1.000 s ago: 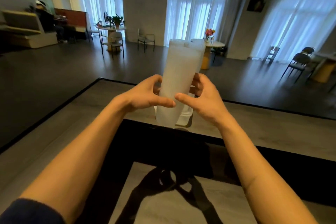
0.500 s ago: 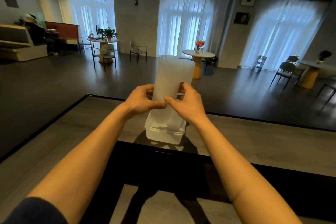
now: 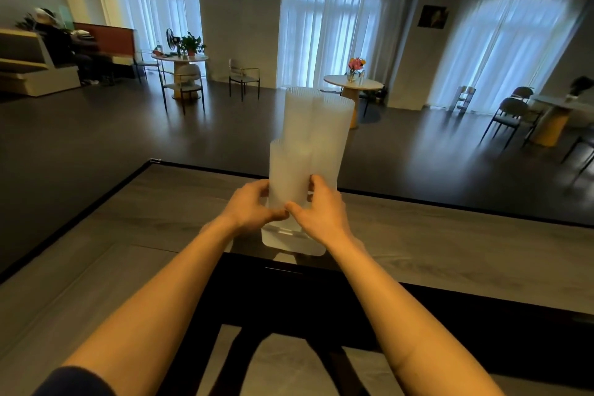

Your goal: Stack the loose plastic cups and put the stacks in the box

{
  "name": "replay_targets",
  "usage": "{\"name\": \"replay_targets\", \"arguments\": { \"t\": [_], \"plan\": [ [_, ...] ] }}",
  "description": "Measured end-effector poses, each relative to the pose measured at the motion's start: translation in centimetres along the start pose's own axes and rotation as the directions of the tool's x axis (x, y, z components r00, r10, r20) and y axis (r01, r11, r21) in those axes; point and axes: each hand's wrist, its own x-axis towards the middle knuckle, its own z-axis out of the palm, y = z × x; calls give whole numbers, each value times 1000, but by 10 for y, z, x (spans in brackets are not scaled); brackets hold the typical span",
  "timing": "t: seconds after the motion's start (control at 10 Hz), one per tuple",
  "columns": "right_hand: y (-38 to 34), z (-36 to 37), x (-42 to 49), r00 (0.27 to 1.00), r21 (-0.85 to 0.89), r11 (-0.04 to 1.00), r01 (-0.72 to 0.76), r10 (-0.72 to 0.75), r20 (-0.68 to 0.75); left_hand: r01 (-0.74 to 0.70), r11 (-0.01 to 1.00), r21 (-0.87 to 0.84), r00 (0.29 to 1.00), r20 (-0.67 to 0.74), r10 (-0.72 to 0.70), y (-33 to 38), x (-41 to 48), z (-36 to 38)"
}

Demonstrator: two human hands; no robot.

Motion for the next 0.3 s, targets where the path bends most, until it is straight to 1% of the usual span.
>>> {"name": "replay_targets", "arguments": {
  "t": [0.1,0.2,0.3],
  "plan": [
    [-1,1,2,1000,-75,997,-15,15,9,-6,1000,9,1000,15,6,-4,3,2],
    [0,3,0,996,-198,978,-67,77,43,28,999,23,999,46,-29,1,-3,3],
    [4,3,-1,987,-244,961,-133,152,59,56,998,34,998,33,-57,9,-8,0]
  ]
}}
